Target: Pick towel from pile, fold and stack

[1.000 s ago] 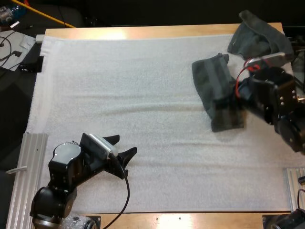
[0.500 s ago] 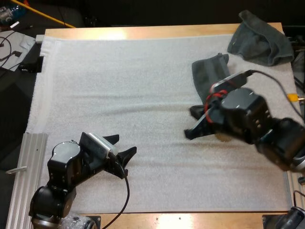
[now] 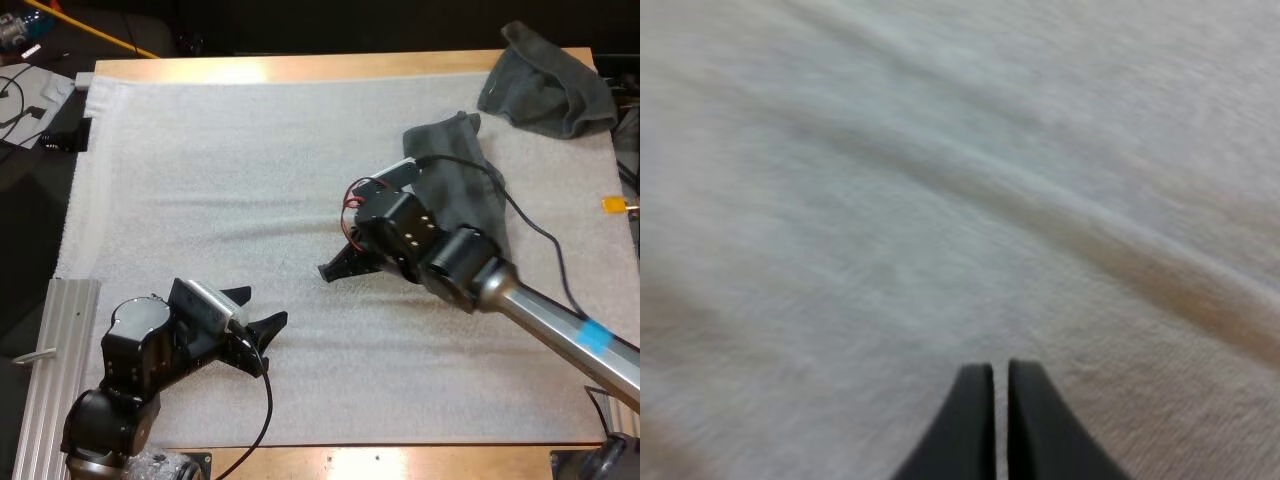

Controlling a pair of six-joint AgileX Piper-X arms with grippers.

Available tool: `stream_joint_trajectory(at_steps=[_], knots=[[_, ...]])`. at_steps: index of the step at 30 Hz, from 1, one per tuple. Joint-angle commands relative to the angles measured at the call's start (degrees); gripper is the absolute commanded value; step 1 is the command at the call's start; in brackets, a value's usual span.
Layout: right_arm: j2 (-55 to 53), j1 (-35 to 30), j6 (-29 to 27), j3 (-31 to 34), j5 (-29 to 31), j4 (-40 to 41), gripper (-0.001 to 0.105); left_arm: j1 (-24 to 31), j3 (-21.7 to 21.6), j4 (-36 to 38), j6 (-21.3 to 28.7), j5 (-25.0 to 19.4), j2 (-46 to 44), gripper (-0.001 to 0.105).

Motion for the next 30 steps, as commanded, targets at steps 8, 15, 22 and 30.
stream_joint_trajectory(at_steps=[8, 15, 22, 30], knots=[[-0.6, -0.3, -0.9, -0.5, 3.7, 4.1, 0.010, -0.3, -0.3, 0.2, 0.0, 0.6, 0.0, 0.063], [-0.7, -0.5, -1.0, -0.5, 3.9, 13.5, 0.059, -0.3, -0.3, 0.2, -0.2, 0.6, 0.1, 0.063], [0.6, -0.4, -1.3, 2.0, 2.7, 16.1, 0.057, -0.4, -0.3, 0.1, -0.1, 0.7, 0.2, 0.063], [-1.5, -0.3, -0.3, 3.0, 5.5, 14.4, 0.057, -0.5, -0.3, 0.4, -0.4, 0.1, 0.0, 0.063]])
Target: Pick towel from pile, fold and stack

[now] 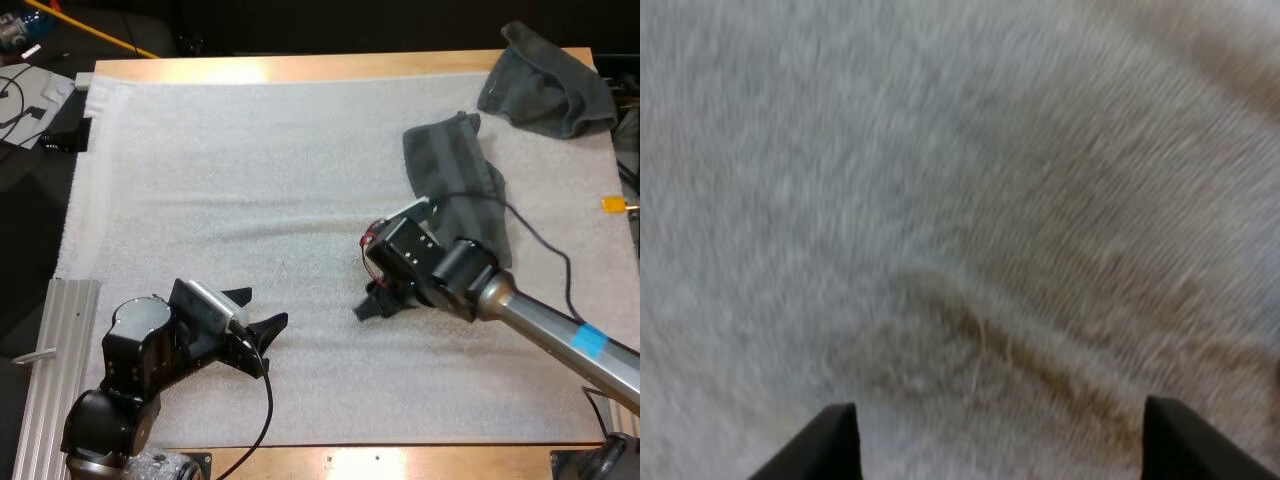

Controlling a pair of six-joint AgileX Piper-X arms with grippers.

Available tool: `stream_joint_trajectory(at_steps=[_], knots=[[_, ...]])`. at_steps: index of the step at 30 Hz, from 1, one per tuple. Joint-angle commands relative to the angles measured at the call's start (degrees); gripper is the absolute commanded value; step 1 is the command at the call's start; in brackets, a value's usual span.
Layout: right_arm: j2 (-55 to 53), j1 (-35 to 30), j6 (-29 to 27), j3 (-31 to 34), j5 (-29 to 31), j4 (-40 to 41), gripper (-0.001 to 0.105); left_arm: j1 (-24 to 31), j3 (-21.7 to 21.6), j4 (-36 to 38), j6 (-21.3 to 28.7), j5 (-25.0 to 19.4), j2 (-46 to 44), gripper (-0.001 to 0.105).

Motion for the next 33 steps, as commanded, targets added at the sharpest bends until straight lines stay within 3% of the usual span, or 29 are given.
stream_joint_trajectory(at_steps=[1, 7, 21, 24, 26, 33], knots=[[-3.6, -0.1, 1.0, -2.8, 4.6, 1.1, 0.057, -0.3, -0.3, 0.1, -0.3, 0.0, 0.0, 0.063], [-5.7, -3.6, 2.2, -2.4, 6.1, 3.0, 0.057, -0.4, -0.3, 0.3, -0.4, 0.1, -0.1, 0.063], [-10.4, -21.4, 0.2, 8.5, -3.6, 1.1, 0.057, -0.4, -0.6, 1.4, -0.5, 0.2, -0.2, 0.063], [-9.9, -18.7, 1.1, 8.3, -1.2, -1.0, 0.057, -0.3, -0.3, 0.7, -0.6, 0.2, 0.0, 0.063], [-10.4, -18.6, 2.1, 14.4, -3.2, -8.2, 0.056, -0.5, -0.3, 1.1, -1.1, 0.2, 0.1, 0.063], [-6.0, -18.3, 3.3, 17.7, -3.2, -14.6, 0.056, -0.5, -0.4, 2.5, -1.2, 0.6, 0.1, 0.064]])
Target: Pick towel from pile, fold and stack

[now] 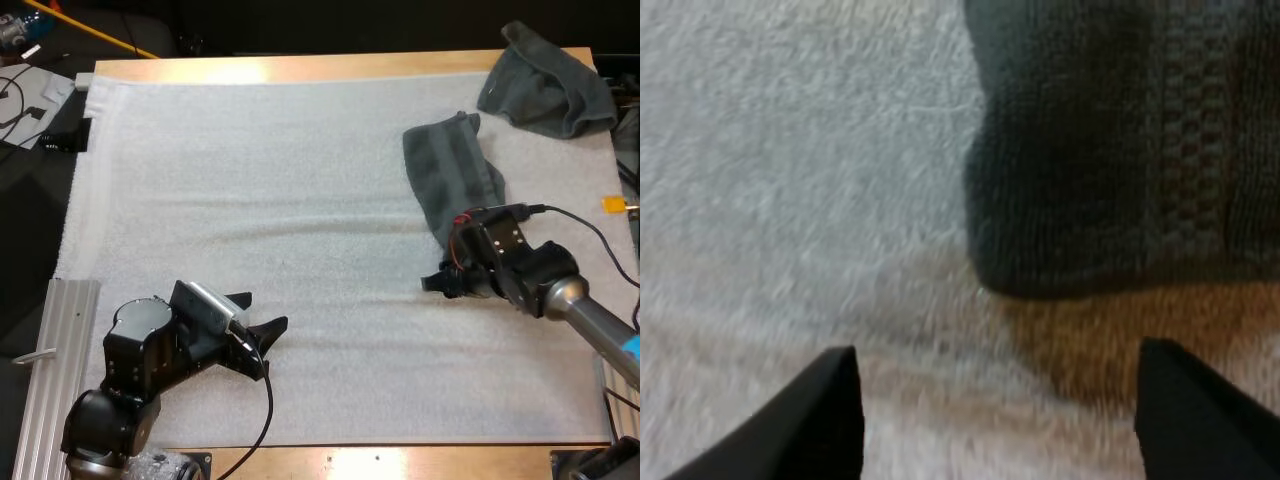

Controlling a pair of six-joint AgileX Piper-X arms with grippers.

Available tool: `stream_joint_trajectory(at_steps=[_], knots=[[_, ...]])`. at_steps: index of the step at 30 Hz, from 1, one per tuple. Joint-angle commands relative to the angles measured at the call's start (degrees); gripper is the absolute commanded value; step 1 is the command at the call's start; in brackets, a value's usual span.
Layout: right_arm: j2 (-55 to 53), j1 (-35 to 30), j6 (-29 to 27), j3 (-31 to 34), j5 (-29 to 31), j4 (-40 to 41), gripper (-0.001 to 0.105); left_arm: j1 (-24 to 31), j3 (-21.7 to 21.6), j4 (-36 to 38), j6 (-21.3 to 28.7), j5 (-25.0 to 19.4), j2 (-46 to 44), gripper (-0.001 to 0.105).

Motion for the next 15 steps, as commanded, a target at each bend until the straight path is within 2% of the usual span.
stream_joint_trajectory(at_steps=[1, 12, 15], knots=[[3.4, -0.1, 0.7, 0.1, 0.5, -2.7, 0.056, -0.3, -0.4, 1.1, -0.8, 0.8, 0.0, 0.063], [15.4, -0.2, 3.7, -0.9, 3.6, -7.1, 0.055, -0.2, -0.4, 1.9, -1.0, 2.4, 0.0, 0.063], [14.5, -0.1, 3.8, -0.8, 4.2, -7.6, 0.053, -0.2, -0.3, 1.7, -1.0, 2.4, 0.2, 0.064]])
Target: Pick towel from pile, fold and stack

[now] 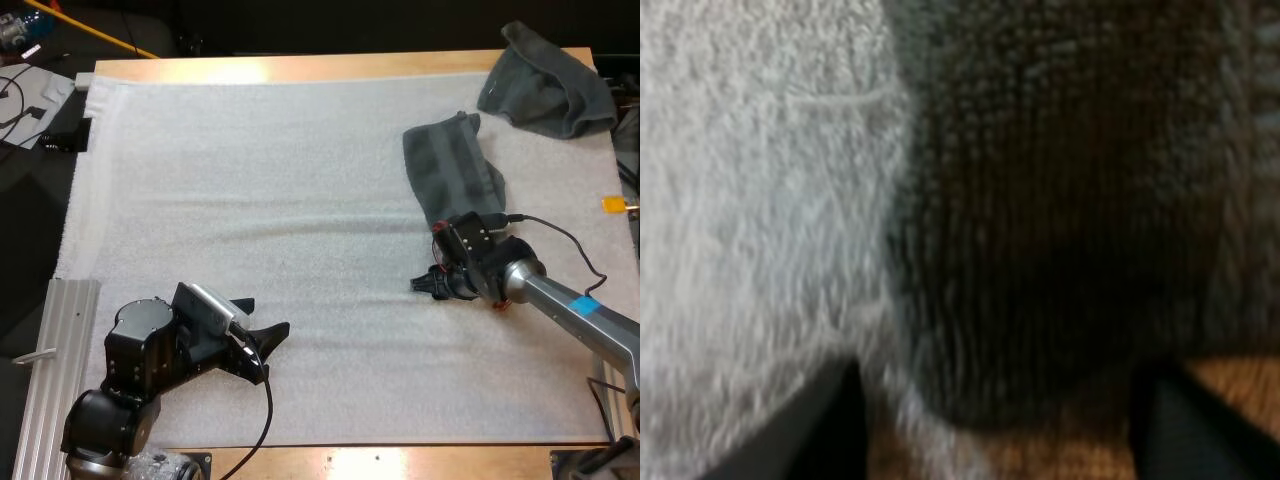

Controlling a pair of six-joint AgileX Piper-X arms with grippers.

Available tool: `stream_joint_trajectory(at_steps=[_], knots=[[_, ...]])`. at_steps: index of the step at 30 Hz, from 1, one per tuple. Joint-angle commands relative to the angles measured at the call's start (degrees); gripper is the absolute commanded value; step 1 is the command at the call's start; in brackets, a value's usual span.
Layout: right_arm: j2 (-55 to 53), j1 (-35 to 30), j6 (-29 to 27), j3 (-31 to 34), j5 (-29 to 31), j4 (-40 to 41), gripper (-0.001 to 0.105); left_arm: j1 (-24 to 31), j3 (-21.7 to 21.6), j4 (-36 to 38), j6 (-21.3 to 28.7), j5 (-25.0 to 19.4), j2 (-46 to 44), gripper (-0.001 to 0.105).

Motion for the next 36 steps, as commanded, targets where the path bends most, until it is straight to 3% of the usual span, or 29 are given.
stream_joint_trajectory(at_steps=[1, 12, 24, 28, 36], knots=[[-0.4, -0.1, 0.8, -0.3, 1.3, -0.7, 0.050, -0.2, -0.3, -0.3, -0.7, 0.8, 0.1, 0.064], [0.1, -0.3, 1.5, -0.9, 3.4, -0.9, 0.000, -0.3, -0.4, -0.1, -0.8, 2.1, 0.2, 0.064], [-7.0, 0.7, -3.0, -2.1, 3.3, 1.2, 0.000, -0.2, -0.3, -0.4, -1.0, 1.8, 0.2, 0.063], [-15.7, 1.3, -6.3, -2.1, 2.9, 1.7, 0.000, -0.3, -0.3, -0.3, -1.1, 1.9, 0.1, 0.063], [-23.8, 7.4, -5.1, -2.8, -2.5, 6.4, 0.000, -0.4, -0.5, -0.4, -1.0, 2.0, 0.4, 0.064]])
